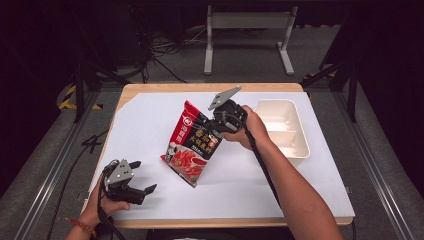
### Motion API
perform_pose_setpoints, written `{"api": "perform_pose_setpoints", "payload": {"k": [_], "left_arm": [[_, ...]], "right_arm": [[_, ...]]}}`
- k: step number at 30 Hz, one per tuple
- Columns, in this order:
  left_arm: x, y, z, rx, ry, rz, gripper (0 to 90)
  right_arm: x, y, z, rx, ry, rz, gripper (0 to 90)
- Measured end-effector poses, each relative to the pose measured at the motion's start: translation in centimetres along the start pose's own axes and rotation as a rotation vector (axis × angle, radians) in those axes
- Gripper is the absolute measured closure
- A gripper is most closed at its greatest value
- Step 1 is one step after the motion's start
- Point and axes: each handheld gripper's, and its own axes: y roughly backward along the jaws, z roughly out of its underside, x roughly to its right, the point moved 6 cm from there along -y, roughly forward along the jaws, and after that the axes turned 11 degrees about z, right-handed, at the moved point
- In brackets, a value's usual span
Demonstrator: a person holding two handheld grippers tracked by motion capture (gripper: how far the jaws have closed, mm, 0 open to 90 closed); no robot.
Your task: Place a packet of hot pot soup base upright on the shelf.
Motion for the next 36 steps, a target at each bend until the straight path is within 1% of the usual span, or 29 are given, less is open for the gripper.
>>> {"api": "perform_pose_setpoints", "payload": {"k": [5, 6, 10, 12, 15, 17, 20, 21, 22, 23, 24, 25, 30, 32, 33, 35, 36], "left_arm": [[0.0, 0.0, 0.0, -0.002, 0.002, -0.005, 5.7], [0.0, 0.0, 0.0, -0.002, 0.002, -0.005, 5.7], [-0.1, 0.0, 0.0, -0.003, 0.002, -0.007, 5.7], [-0.1, 0.0, 0.0, -0.004, 0.004, -0.01, 5.7], [-0.1, 0.0, 0.0, -0.006, 0.002, -0.011, 5.7], [-0.1, 0.0, 0.0, -0.005, 0.0, -0.009, 5.8], [-0.1, 0.0, 0.0, -0.001, 0.001, -0.006, 5.9], [-0.1, 0.0, 0.0, -0.002, 0.002, -0.005, 5.9], [-0.1, 0.0, 0.0, -0.004, 0.0, -0.005, 5.9], [-0.1, 0.0, 0.0, -0.004, 0.0, -0.005, 5.9], [-0.1, 0.0, 0.0, -0.003, 0.001, -0.007, 5.9], [-0.1, 0.0, 0.0, -0.003, 0.0, -0.008, 5.9], [-0.1, 0.0, 0.0, -0.002, 0.0, -0.014, 5.9], [-0.2, 0.0, 0.0, -0.005, -0.003, -0.013, 5.9], [-0.2, 0.0, 0.0, -0.006, -0.003, -0.012, 5.9], [-0.2, 0.0, 0.0, -0.004, 0.002, -0.011, 5.9], [-0.2, 0.0, 0.0, -0.004, 0.002, -0.011, 5.9]], "right_arm": [[-0.2, 1.1, -0.4, 0.015, 0.049, 0.015, 88.8], [-0.2, 1.1, -0.4, 0.015, 0.049, 0.015, 88.8], [-0.2, 2.0, -0.8, 0.018, 0.082, 0.031, 88.9], [-0.3, 2.4, -1.0, 0.017, 0.106, 0.042, 88.9], [-0.3, 2.9, -1.3, 0.015, 0.119, 0.048, 88.9], [-0.3, 3.3, -1.5, 0.009, 0.149, 0.066, 88.9], [-0.1, 4.0, -1.8, 0.012, 0.171, 0.075, 88.9], [0.0, 4.2, -1.8, 0.016, 0.169, 0.08, 88.9], [0.1, 4.4, -1.8, 0.017, 0.182, 0.082, 88.9], [0.2, 4.5, -1.8, 0.015, 0.179, 0.082, 89.0], [0.5, 4.7, -1.8, 0.02, 0.177, 0.096, 89.0], [0.7, 4.9, -1.7, 0.018, 0.177, 0.095, 89.0], [1.8, 6.0, -1.5, 0.02, 0.175, 0.128, 89.2], [2.0, 6.2, -1.4, 0.02, 0.178, 0.131, 89.2], [2.5, 6.8, -1.2, 0.028, 0.173, 0.152, 89.3], [3.1, 7.5, -0.9, 0.035, 0.164, 0.152, 89.3], [3.1, 7.5, -0.9, 0.035, 0.164, 0.152, 89.3]]}}
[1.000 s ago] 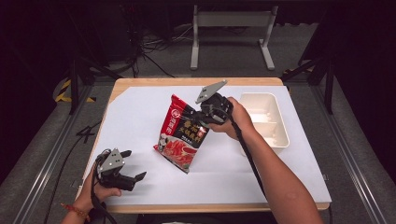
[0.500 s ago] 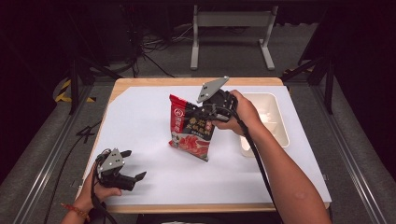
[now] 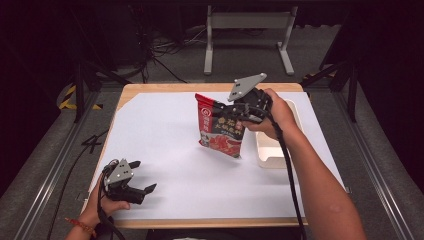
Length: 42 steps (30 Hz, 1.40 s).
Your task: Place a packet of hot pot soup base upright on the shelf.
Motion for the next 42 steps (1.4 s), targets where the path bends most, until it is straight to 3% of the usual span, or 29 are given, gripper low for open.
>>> {"api": "perform_pose_setpoints", "payload": {"k": [8, 17, 28, 42], "left_arm": [[-0.1, -0.1, 0.0, -0.002, 0.004, -0.005, 6.0], [0.0, 0.0, 0.0, 0.002, 0.001, 0.002, 6.0], [0.0, 0.0, 0.0, -0.004, 0.0, 0.001, 6.0], [0.0, -0.1, 0.0, -0.005, 0.001, 0.0, 5.9]], "right_arm": [[1.8, 2.1, 1.0, 0.036, -0.042, 0.039, 89.5], [3.3, 4.3, 1.5, 0.04, -0.041, 0.079, 89.5], [5.4, 7.8, 3.7, 0.061, -0.089, 0.129, 89.6], [6.9, 9.9, 7.0, 0.026, -0.122, 0.176, 89.6]]}}
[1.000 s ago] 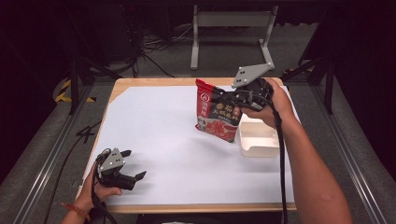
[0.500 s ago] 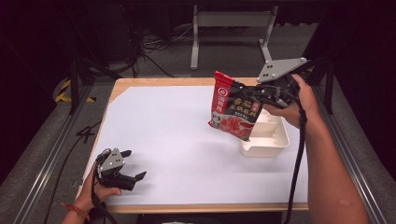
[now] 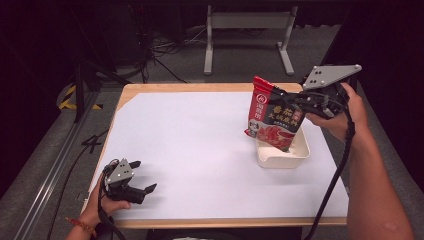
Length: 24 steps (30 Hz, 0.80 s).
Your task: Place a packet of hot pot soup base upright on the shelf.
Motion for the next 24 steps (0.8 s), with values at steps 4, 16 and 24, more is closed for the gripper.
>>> {"api": "perform_pose_setpoints", "payload": {"k": [4, 16, 24], "left_arm": [[0.0, 0.0, 0.0, -0.001, 0.0, 0.002, 5.9], [0.0, -0.1, 0.0, -0.003, 0.003, 0.004, 5.9], [0.0, -0.1, 0.0, -0.004, 0.002, 0.005, 5.9]], "right_arm": [[0.4, 0.1, 1.0, -0.013, -0.007, 0.009, 89.6], [1.1, 0.0, 3.3, -0.046, -0.033, 0.005, 89.5], [1.9, 0.6, 4.3, -0.045, -0.056, 0.022, 89.5]]}}
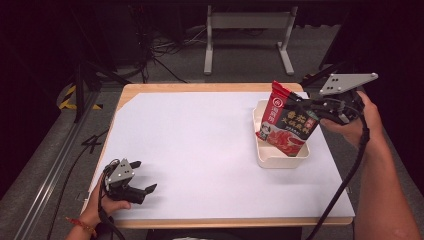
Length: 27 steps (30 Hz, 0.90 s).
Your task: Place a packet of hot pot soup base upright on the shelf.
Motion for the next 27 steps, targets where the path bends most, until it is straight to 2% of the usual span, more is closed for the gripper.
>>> {"api": "perform_pose_setpoints", "payload": {"k": [5, 7, 18, 27], "left_arm": [[0.1, 0.0, 0.0, -0.002, -0.001, 0.001, 5.9], [0.0, 0.0, 0.0, -0.003, 0.0, 0.0, 5.9], [0.0, 0.0, 0.0, -0.002, -0.001, 0.004, 6.0], [0.0, 0.0, 0.0, -0.003, -0.001, 0.004, 6.0]], "right_arm": [[-0.1, -0.4, 0.5, -0.016, 0.008, 0.002, 89.5], [-0.5, -1.0, 1.0, -0.021, 0.007, -0.017, 89.5], [-1.4, -2.5, 2.1, -0.034, -0.006, -0.038, 89.4], [-1.4, -2.7, 2.7, -0.03, -0.03, -0.036, 88.7]]}}
